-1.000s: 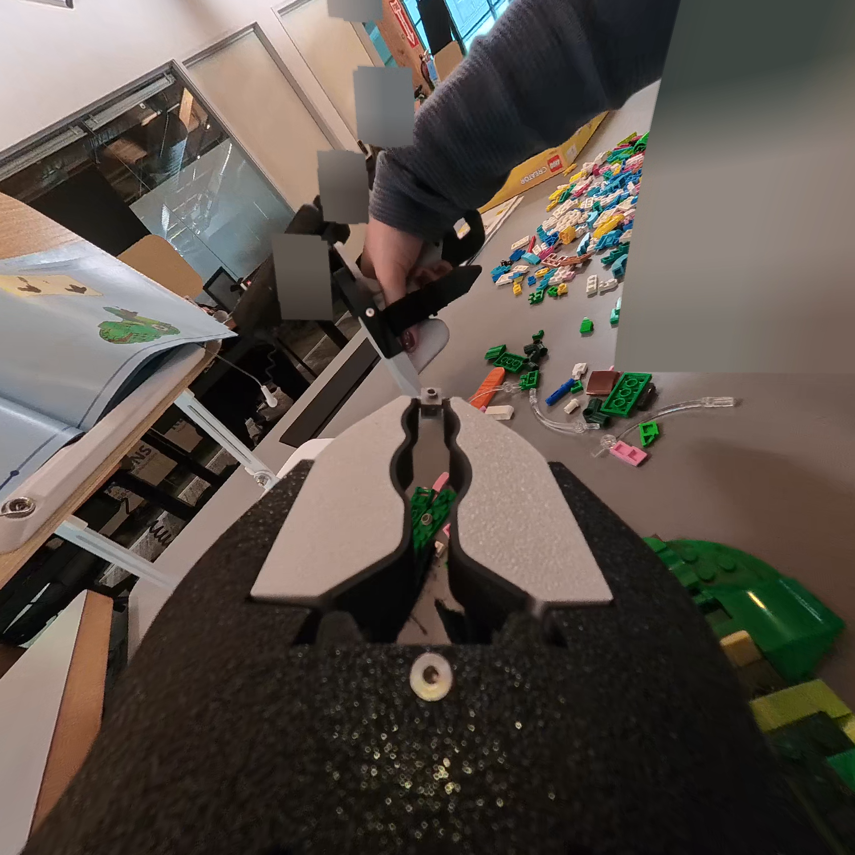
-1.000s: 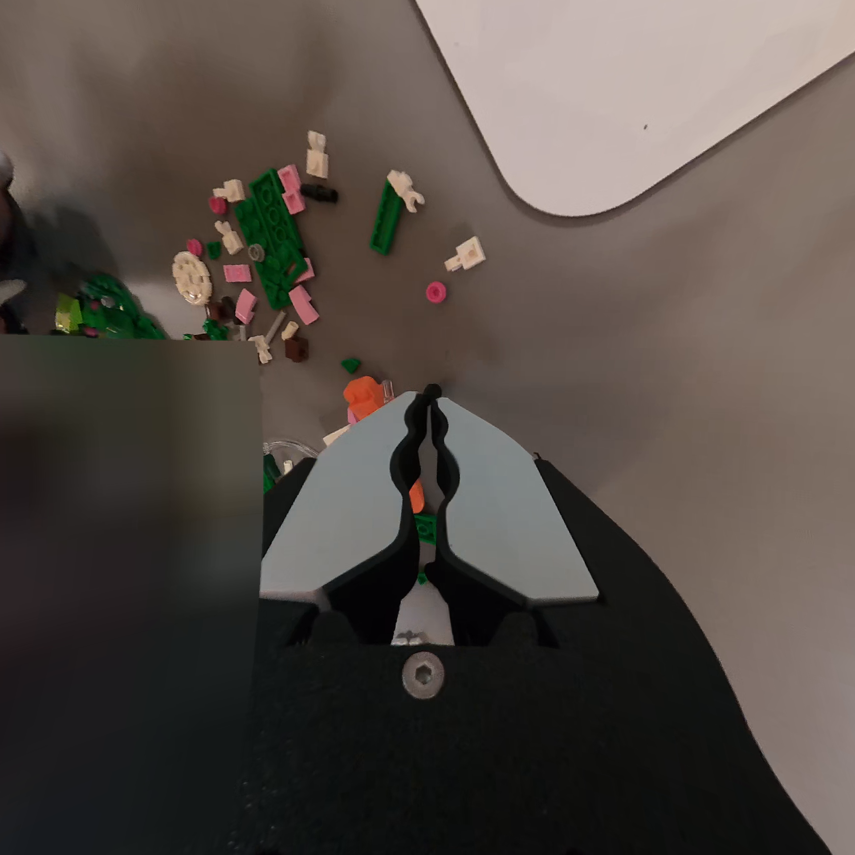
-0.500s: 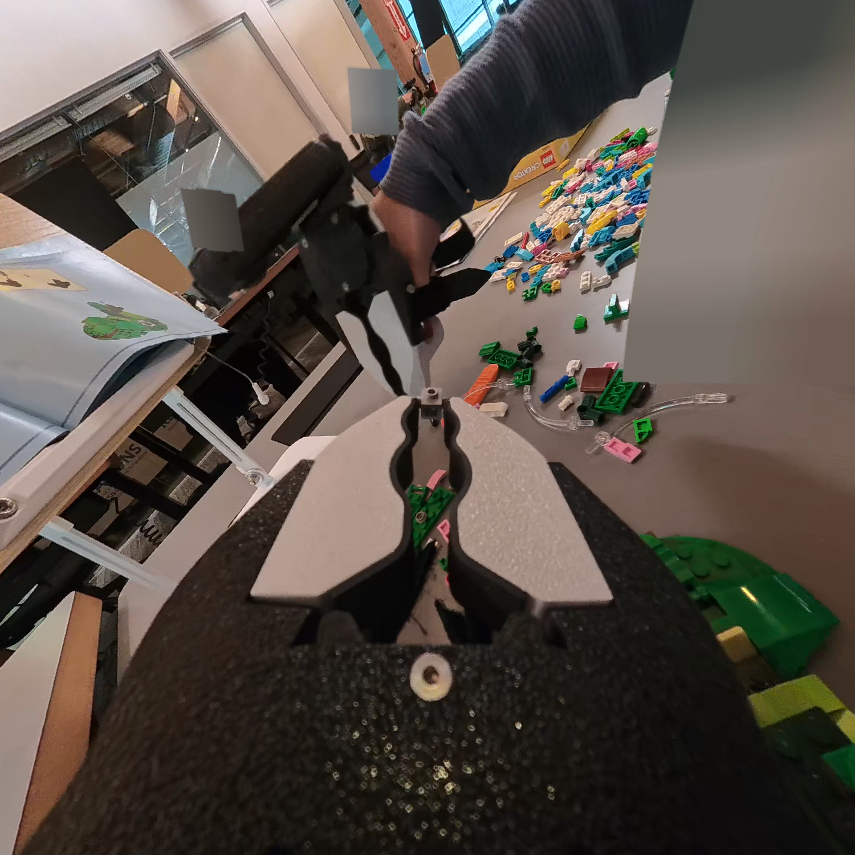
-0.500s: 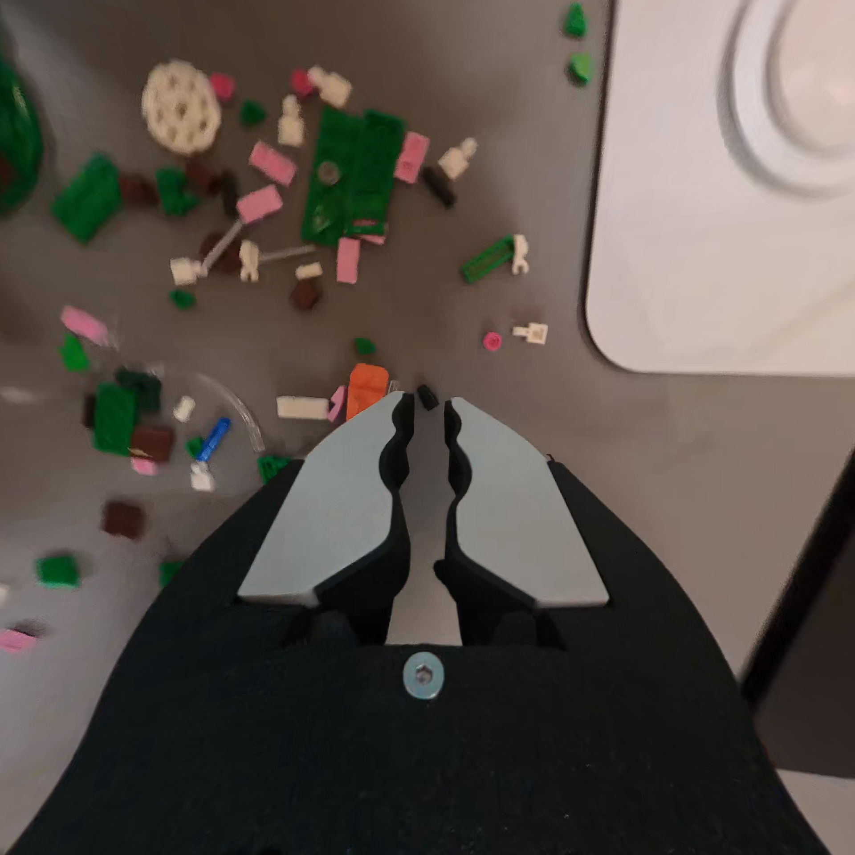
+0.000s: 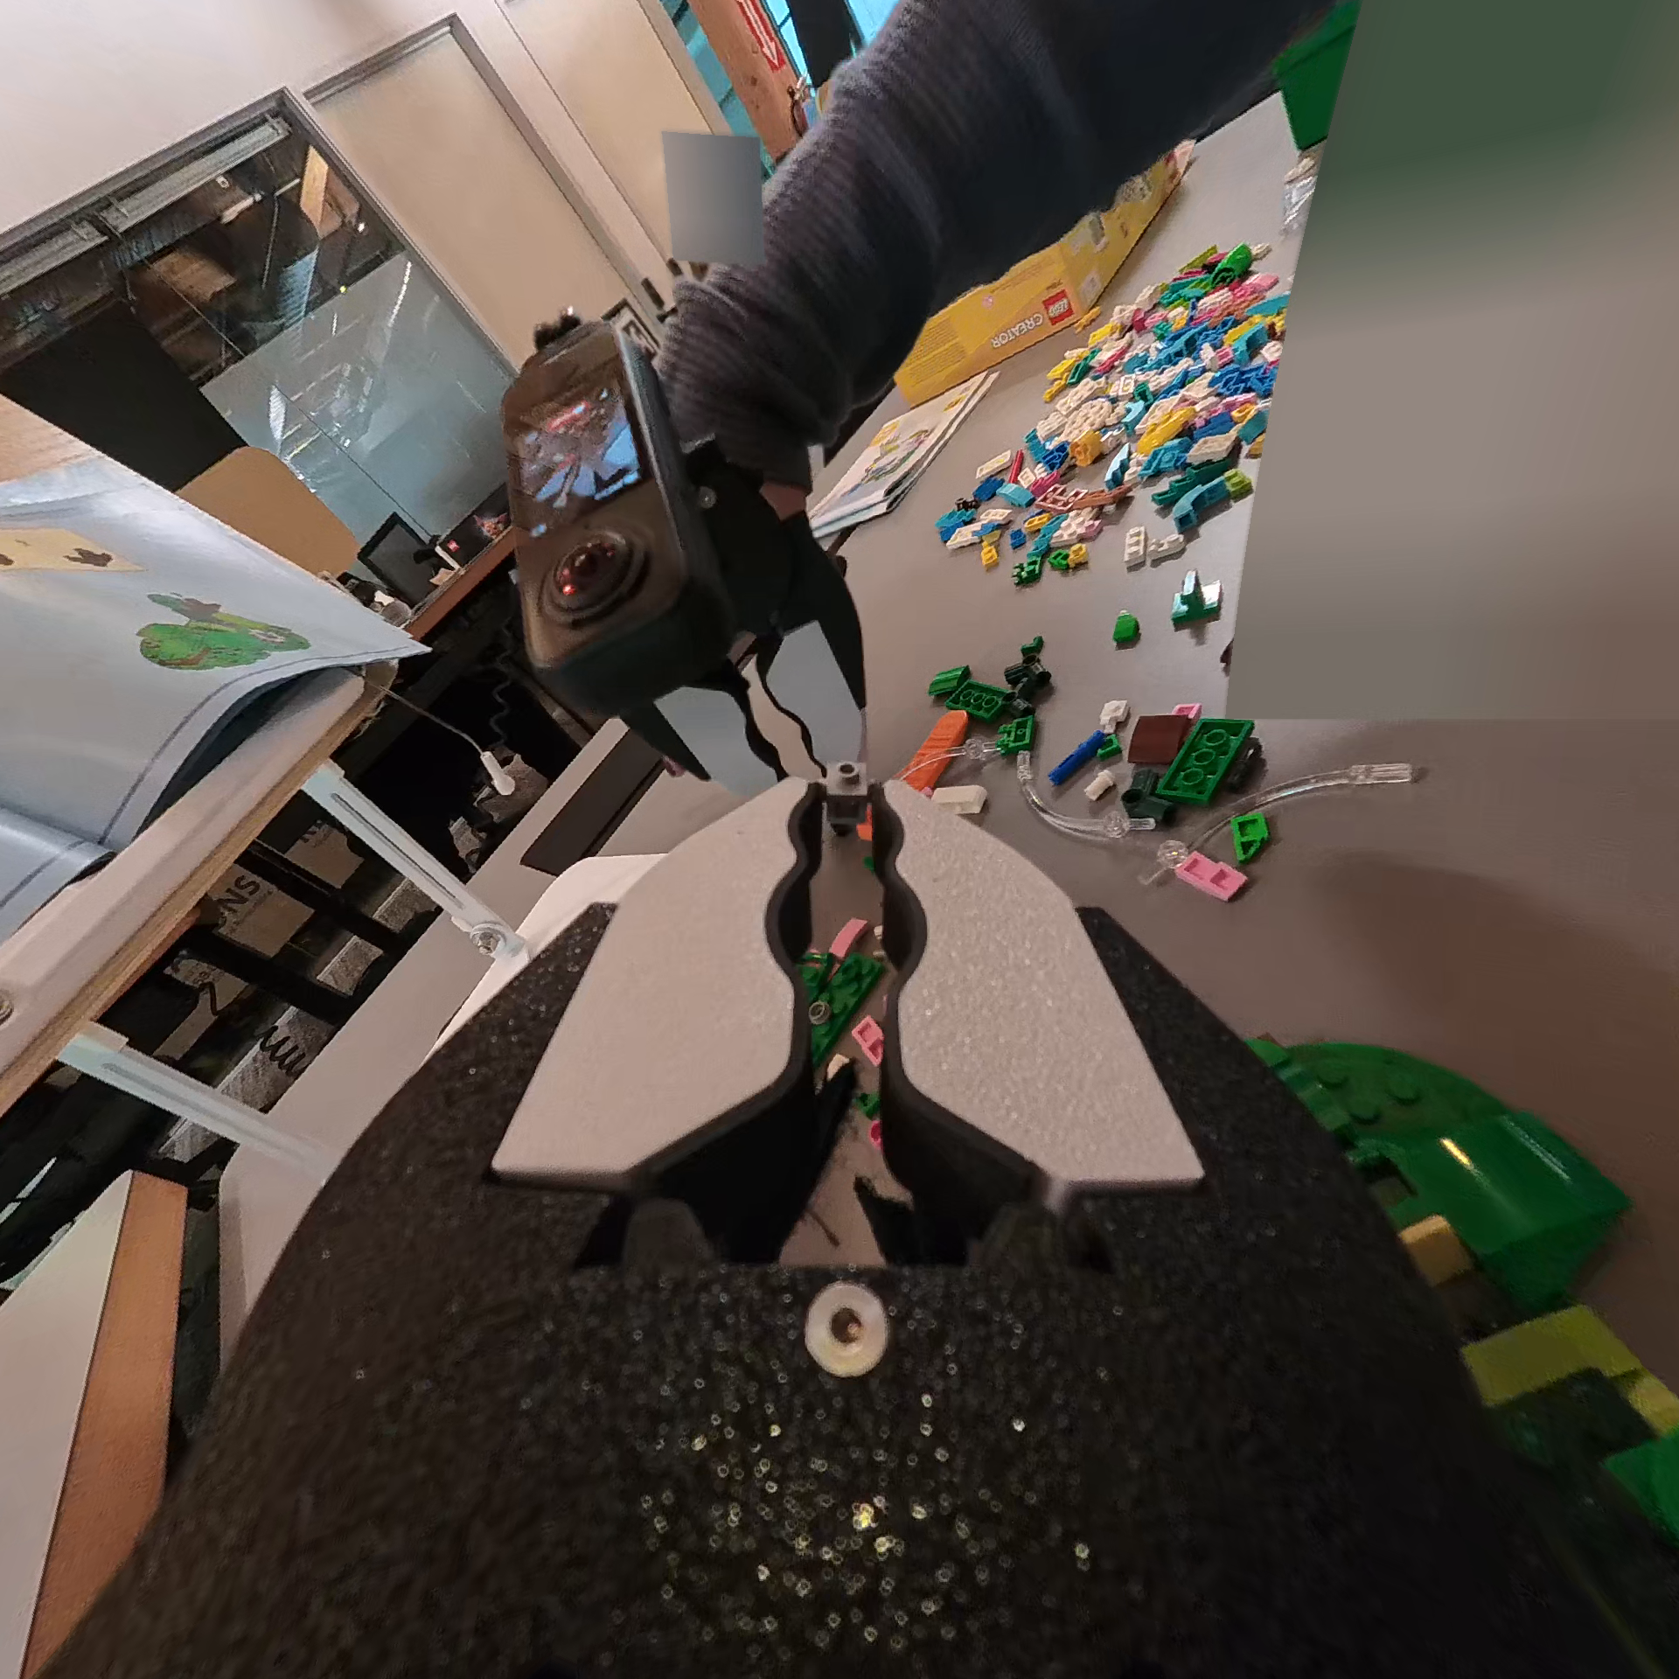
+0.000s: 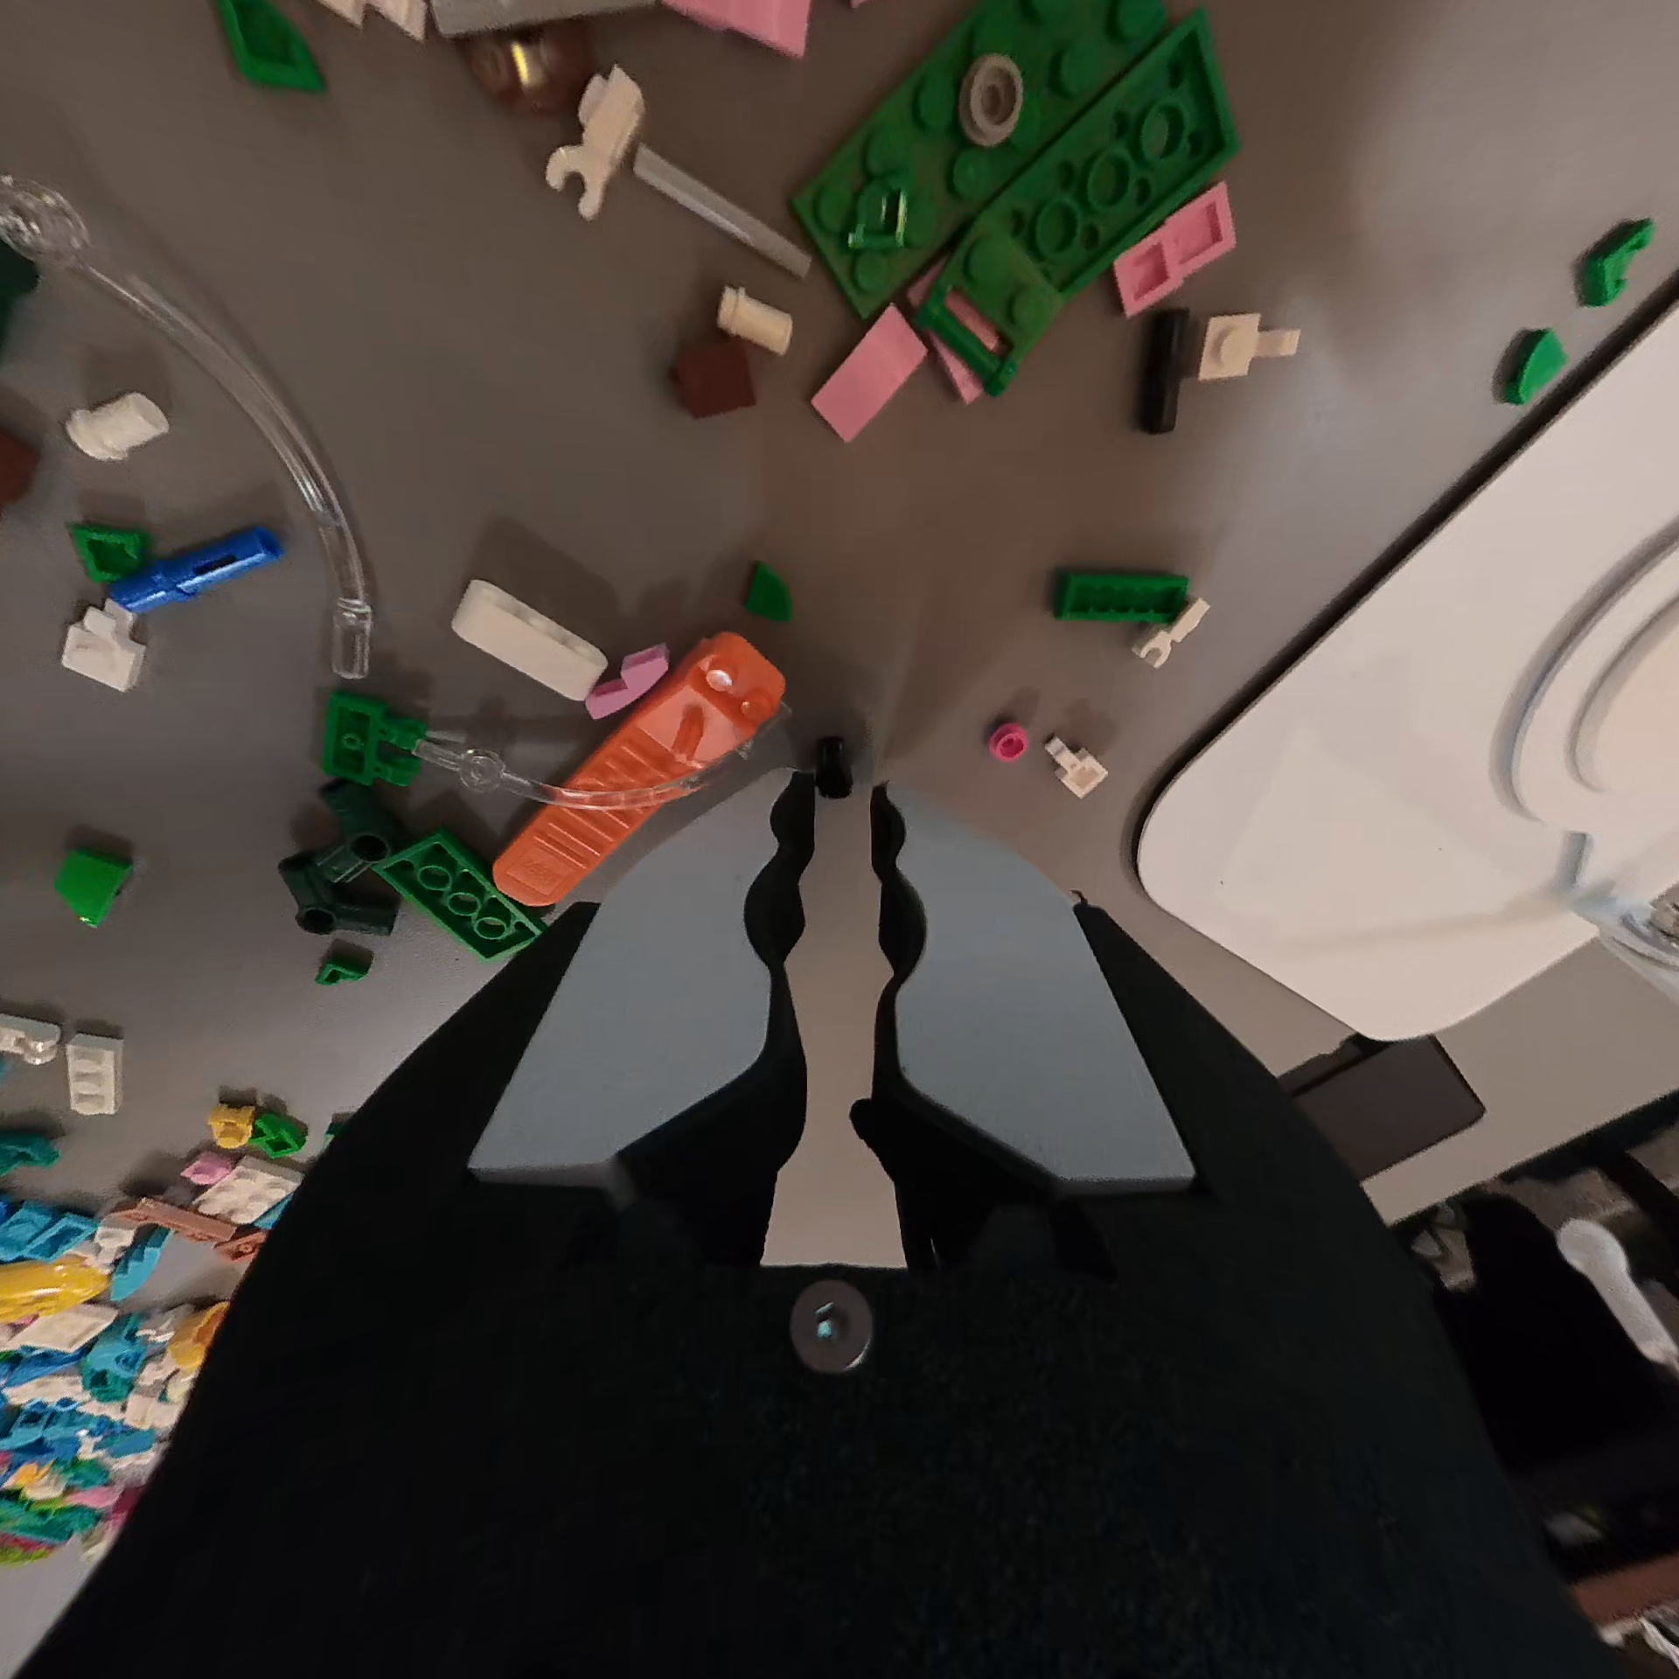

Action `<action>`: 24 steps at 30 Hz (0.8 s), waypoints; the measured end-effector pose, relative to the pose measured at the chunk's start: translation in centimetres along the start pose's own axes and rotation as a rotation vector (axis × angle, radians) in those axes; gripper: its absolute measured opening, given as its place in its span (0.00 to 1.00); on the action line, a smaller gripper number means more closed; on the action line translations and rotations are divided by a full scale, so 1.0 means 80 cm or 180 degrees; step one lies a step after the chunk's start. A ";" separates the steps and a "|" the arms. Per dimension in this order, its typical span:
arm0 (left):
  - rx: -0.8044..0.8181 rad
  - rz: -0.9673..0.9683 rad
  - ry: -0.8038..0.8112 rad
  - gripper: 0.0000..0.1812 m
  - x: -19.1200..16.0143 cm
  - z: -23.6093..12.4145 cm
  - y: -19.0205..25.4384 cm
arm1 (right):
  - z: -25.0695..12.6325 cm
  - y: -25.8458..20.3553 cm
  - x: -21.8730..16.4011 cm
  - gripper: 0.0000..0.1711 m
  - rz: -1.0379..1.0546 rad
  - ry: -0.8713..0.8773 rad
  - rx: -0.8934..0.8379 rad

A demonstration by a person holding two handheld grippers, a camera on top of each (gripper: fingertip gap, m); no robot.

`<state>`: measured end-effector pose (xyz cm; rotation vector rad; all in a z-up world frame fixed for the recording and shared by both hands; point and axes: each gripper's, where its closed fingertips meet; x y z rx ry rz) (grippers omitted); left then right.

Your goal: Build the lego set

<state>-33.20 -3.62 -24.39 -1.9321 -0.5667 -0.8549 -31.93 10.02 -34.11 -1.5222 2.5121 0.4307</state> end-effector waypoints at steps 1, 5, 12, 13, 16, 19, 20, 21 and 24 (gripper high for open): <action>-0.0003 0.0004 -0.0001 0.05 0.000 0.000 0.000 | 0.001 -0.001 0.003 0.07 -0.0025 0.0025 0.0047; 0.0024 0.0027 0.0022 0.05 0.002 0.000 0.000 | 0.002 -0.001 0.007 0.04 0.0120 0.0043 0.0144; 0.0713 0.0142 0.0242 0.05 0.029 -0.023 -0.024 | -0.135 0.025 0.057 0.03 0.1995 0.3069 -0.0128; 0.0855 0.0140 0.0299 0.05 0.037 -0.029 -0.027 | -0.165 0.016 0.059 0.03 0.2226 0.3679 -0.0047; 0.1264 0.0118 0.0468 0.05 0.069 -0.044 -0.031 | -0.234 -0.018 0.049 0.03 0.2803 0.5325 0.0422; 0.1591 0.0362 0.0517 0.05 0.107 -0.045 -0.017 | -0.266 -0.057 0.032 0.03 0.3142 0.6673 0.1153; 0.1647 0.0435 0.0501 0.05 0.117 -0.041 -0.009 | -0.270 -0.071 0.027 0.03 0.3216 0.6995 0.1346; 0.1679 0.0475 0.0497 0.05 0.126 -0.035 0.001 | -0.269 -0.083 0.024 0.03 0.3313 0.7211 0.1449; 0.1752 0.0562 0.0514 0.05 0.151 -0.019 0.030 | -0.265 -0.122 0.020 0.03 0.3504 0.7641 0.1389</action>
Point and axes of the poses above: each gripper's, where its closed fingertips meet, z out along the fingers, x out of its top, y = z × x across the jaws, and after that the axes turned 15 degrees about -y, right-handed
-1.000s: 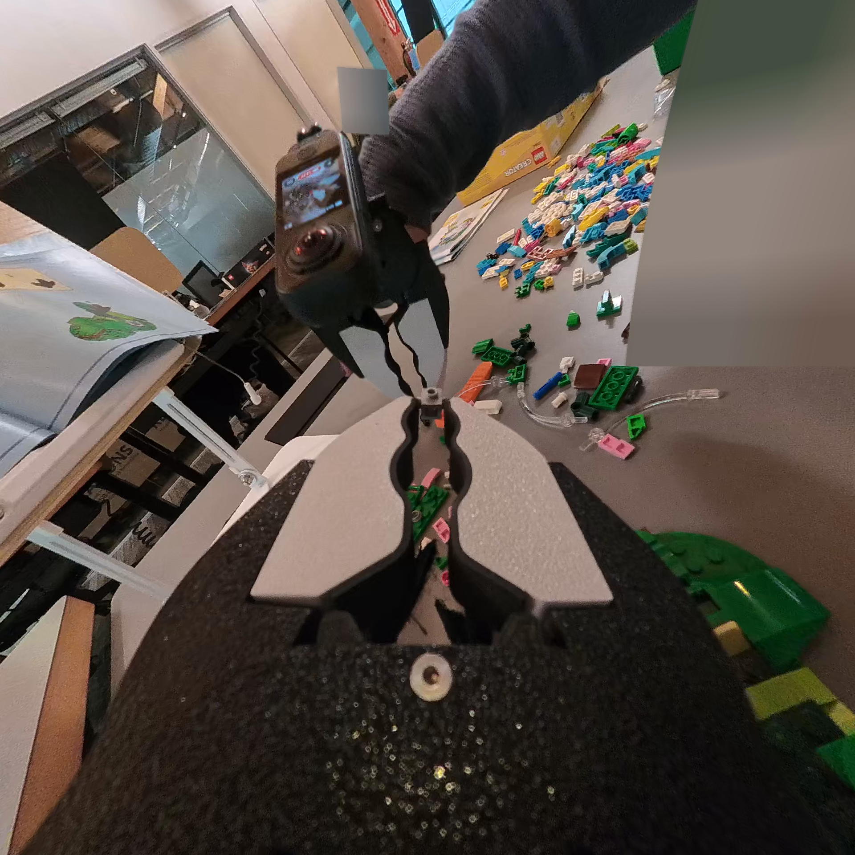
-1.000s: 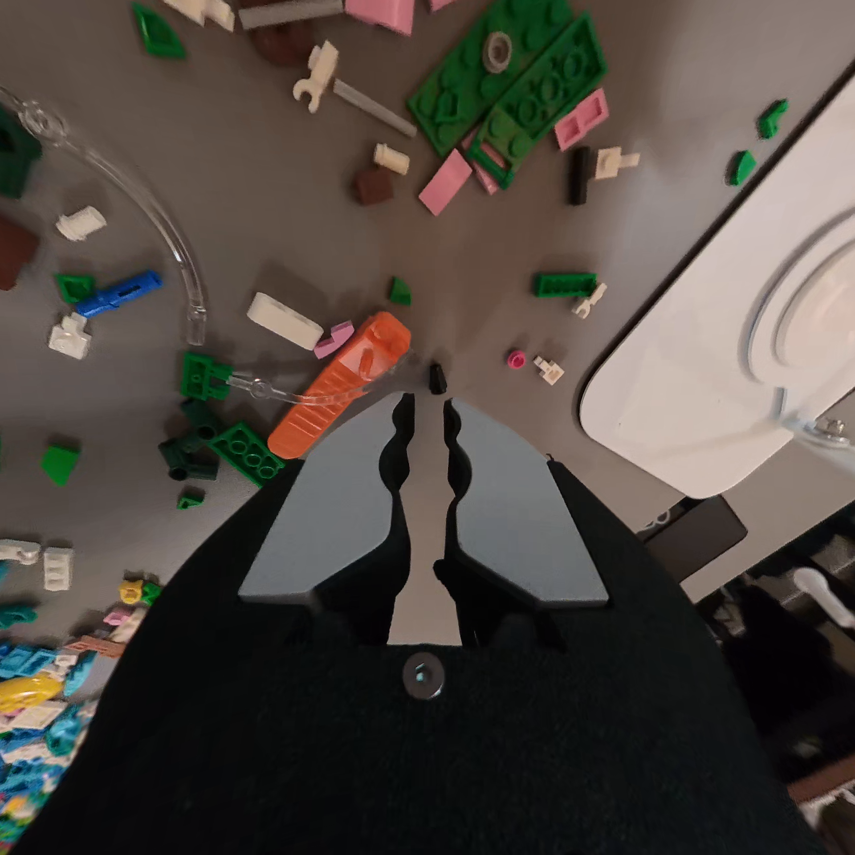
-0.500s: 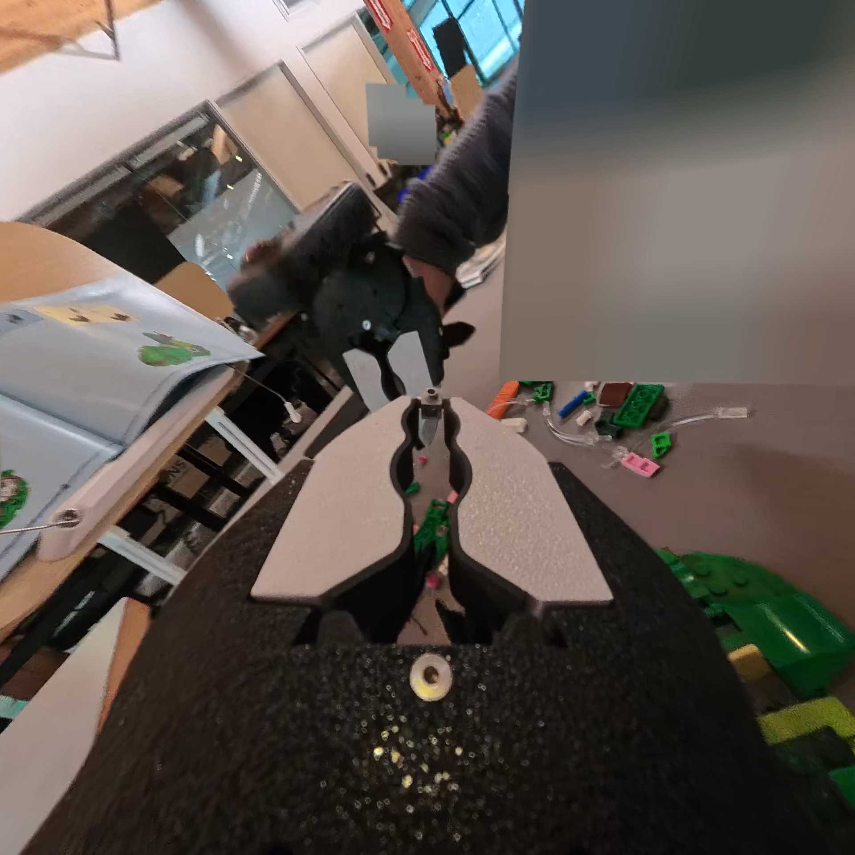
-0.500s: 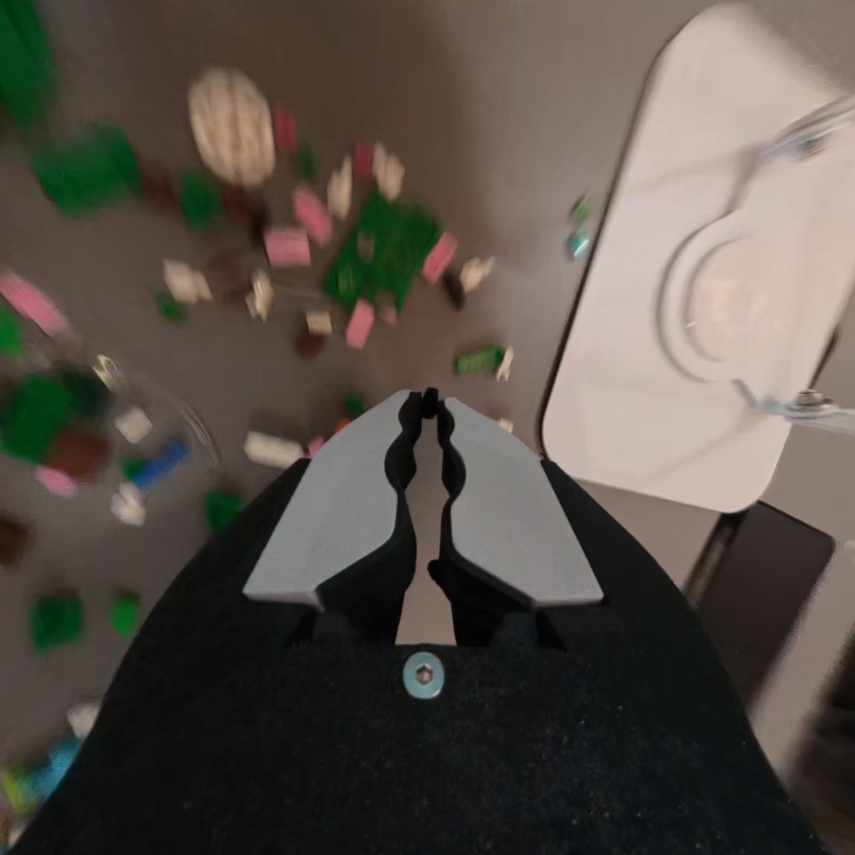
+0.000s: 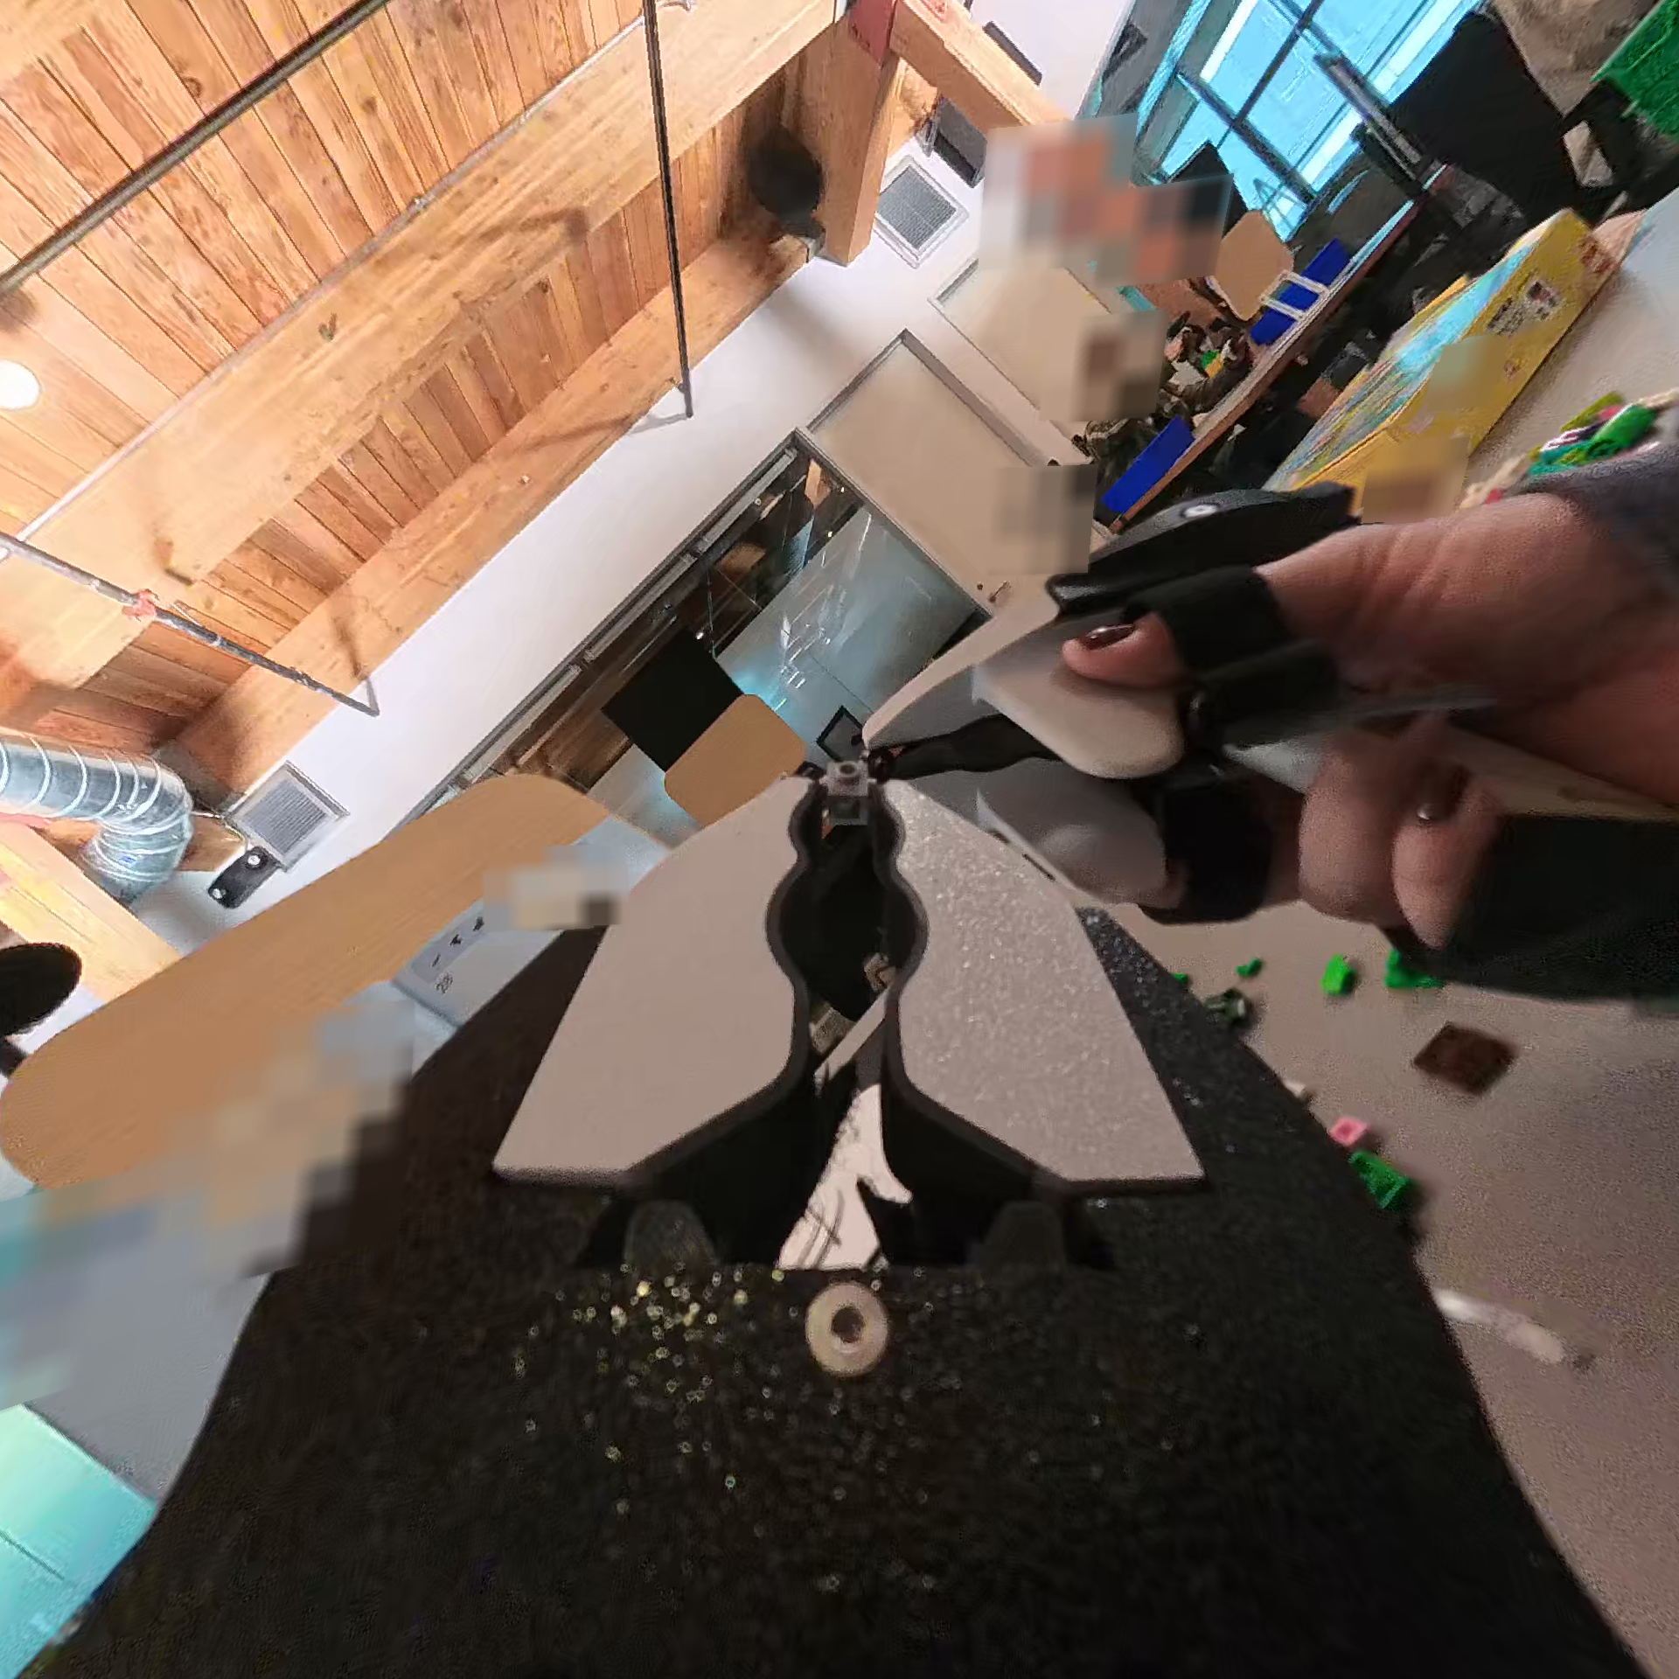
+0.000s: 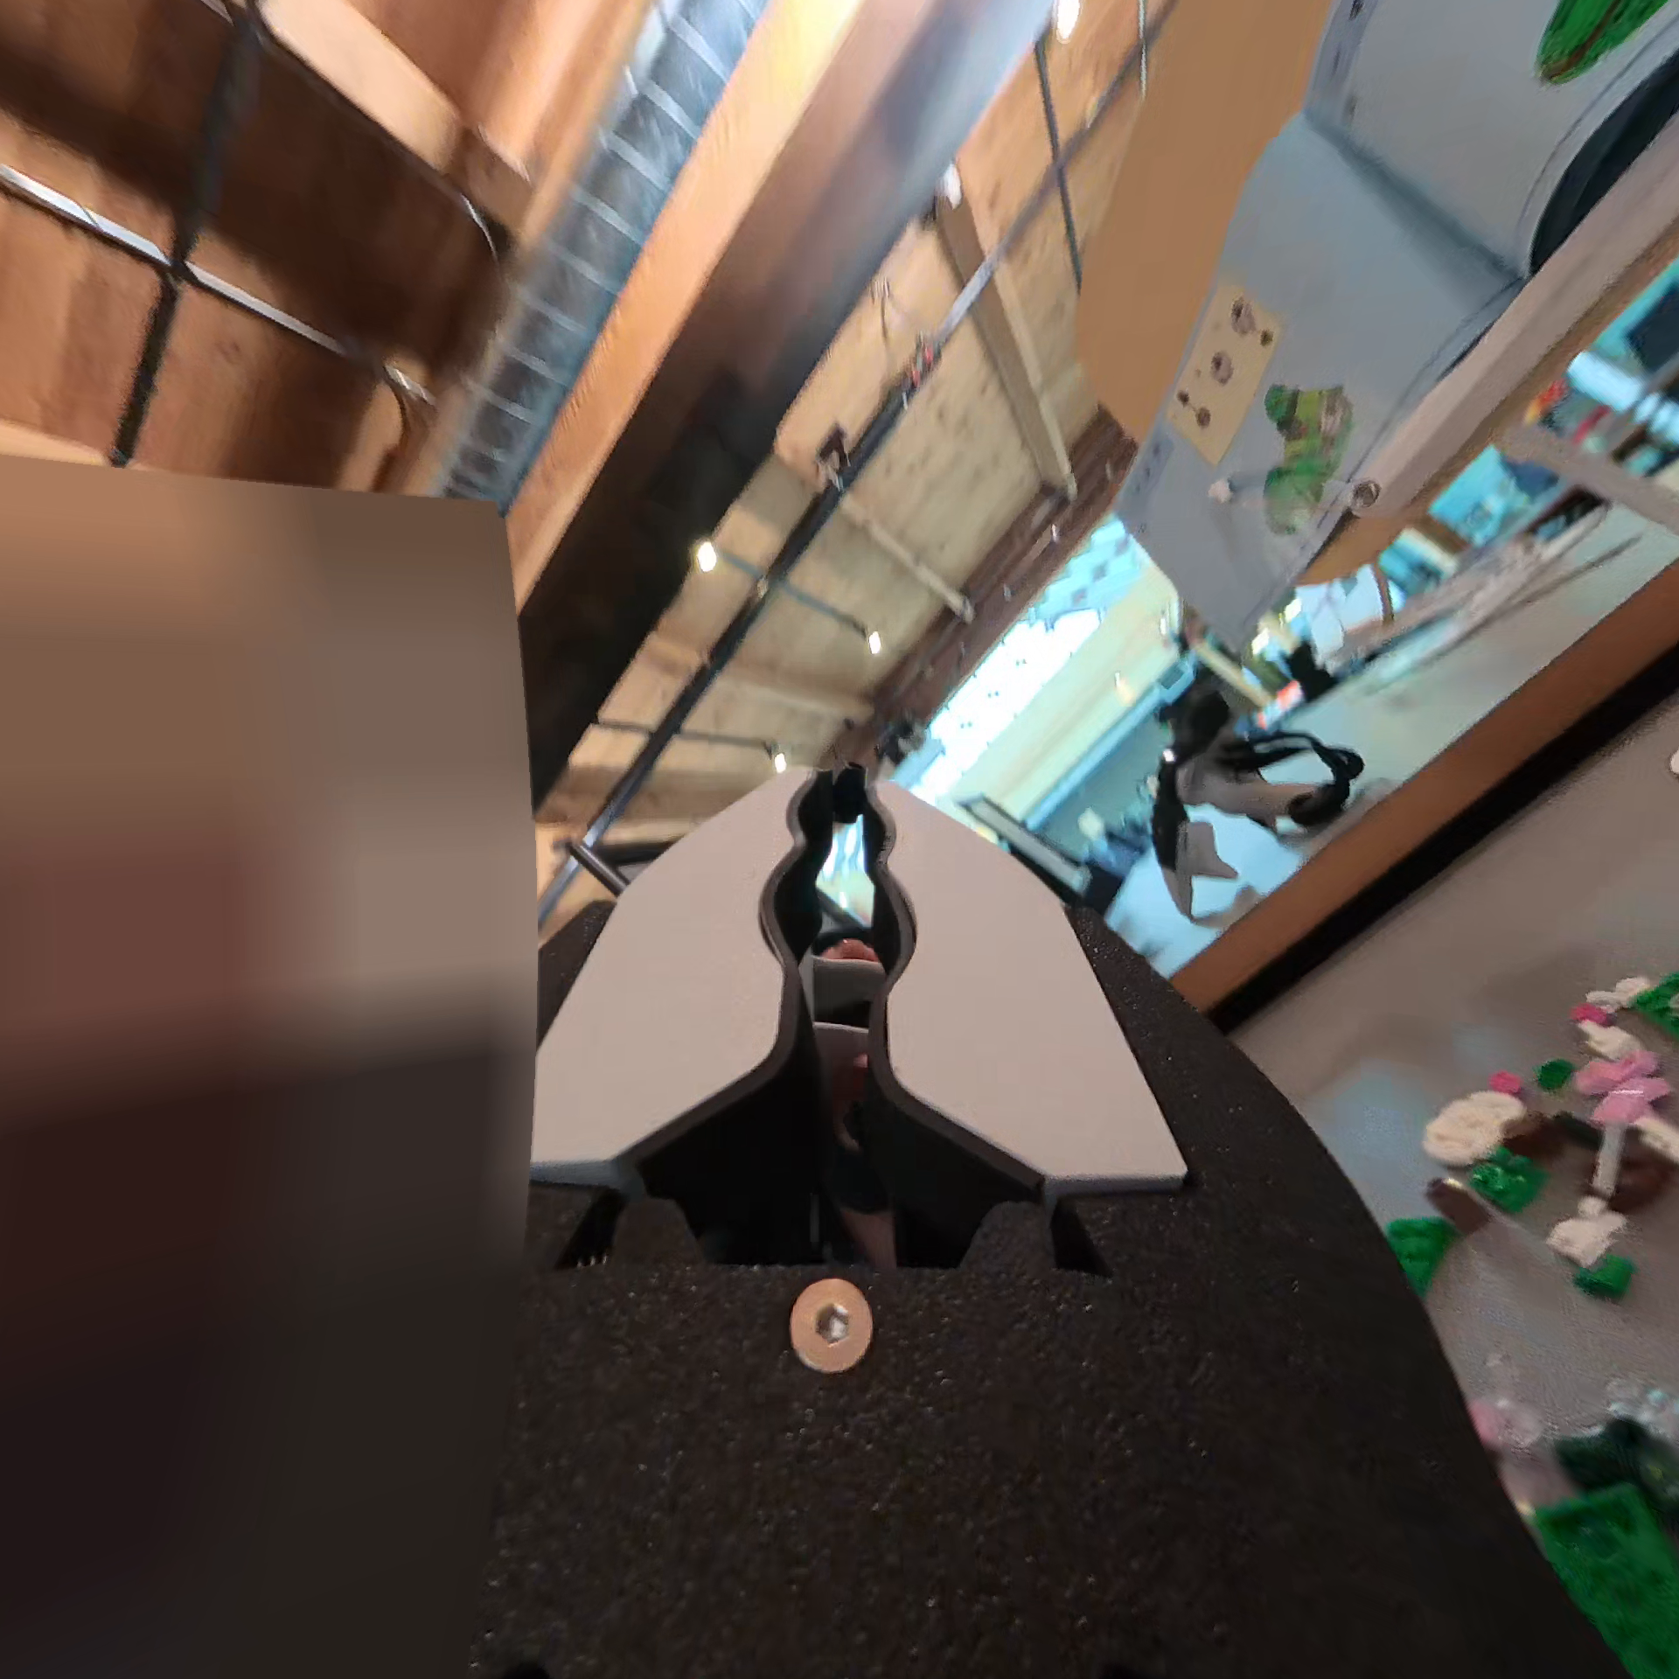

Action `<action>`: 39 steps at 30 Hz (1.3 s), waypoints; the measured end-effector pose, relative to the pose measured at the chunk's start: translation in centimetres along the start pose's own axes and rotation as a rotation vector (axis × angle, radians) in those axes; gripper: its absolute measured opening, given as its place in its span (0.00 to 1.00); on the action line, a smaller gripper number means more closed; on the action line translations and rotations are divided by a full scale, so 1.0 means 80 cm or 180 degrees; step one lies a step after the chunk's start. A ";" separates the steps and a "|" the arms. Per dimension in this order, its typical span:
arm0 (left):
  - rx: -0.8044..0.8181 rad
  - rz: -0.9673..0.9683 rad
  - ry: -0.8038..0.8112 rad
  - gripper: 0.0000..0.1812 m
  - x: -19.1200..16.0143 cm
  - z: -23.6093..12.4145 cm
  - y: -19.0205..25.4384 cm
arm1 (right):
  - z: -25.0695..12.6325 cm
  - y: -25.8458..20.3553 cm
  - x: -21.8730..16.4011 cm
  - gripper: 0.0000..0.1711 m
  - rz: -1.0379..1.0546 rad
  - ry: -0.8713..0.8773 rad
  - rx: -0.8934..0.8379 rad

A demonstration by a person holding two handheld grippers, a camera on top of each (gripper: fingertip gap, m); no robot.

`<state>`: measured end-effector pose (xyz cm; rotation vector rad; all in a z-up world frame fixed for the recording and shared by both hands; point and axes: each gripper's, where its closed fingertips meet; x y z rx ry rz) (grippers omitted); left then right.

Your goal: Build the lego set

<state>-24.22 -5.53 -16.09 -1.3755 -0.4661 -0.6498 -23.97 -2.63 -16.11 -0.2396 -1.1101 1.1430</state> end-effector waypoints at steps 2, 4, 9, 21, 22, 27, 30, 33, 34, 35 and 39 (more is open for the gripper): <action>-0.0019 -0.0023 0.0004 0.05 0.013 0.006 0.018 | -0.021 -0.015 -0.004 0.03 0.0016 0.0387 0.0067; -0.0116 -0.0074 -0.0025 0.05 0.020 0.014 0.038 | -0.037 -0.026 -0.013 0.03 -0.0045 0.0632 0.0034; -0.0299 -0.0136 0.0073 0.05 0.036 0.022 0.069 | -0.060 -0.041 -0.024 0.03 -0.0350 0.0811 -0.0192; -0.0499 -0.0318 0.0100 0.05 0.037 0.026 0.087 | -0.073 -0.041 -0.025 0.03 -0.0619 0.0946 -0.0405; -0.0501 -0.0330 0.0110 0.05 0.037 0.026 0.087 | -0.075 -0.039 -0.023 0.03 -0.0629 0.0975 -0.0442; -0.0525 -0.0344 0.0123 0.05 0.036 0.025 0.088 | -0.075 -0.035 -0.025 0.03 -0.0640 0.0922 -0.0486; -0.0558 -0.0409 0.0118 0.05 0.035 0.025 0.087 | -0.074 -0.034 -0.027 0.03 -0.0667 0.0885 -0.0505; -0.0569 -0.0430 0.0111 0.05 0.034 0.025 0.087 | -0.073 -0.032 -0.028 0.03 -0.0779 0.0797 -0.0603; -0.0587 -0.0456 0.0106 0.05 0.033 0.025 0.087 | -0.073 -0.032 -0.029 0.03 -0.0841 0.0748 -0.0662; -0.0605 -0.0478 0.0106 0.05 0.033 0.025 0.087 | -0.073 -0.032 -0.030 0.03 -0.0913 0.0694 -0.0721; -0.0646 -0.0557 0.0120 0.05 0.033 0.023 0.089 | -0.075 -0.032 -0.032 0.03 -0.1023 0.0722 -0.0824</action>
Point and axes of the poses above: each gripper's, where its closed fingertips meet, z out along the fingers, x out of its top, y = z × x across the jaws, and after that the axes turned 15 degrees about -y, right-handed
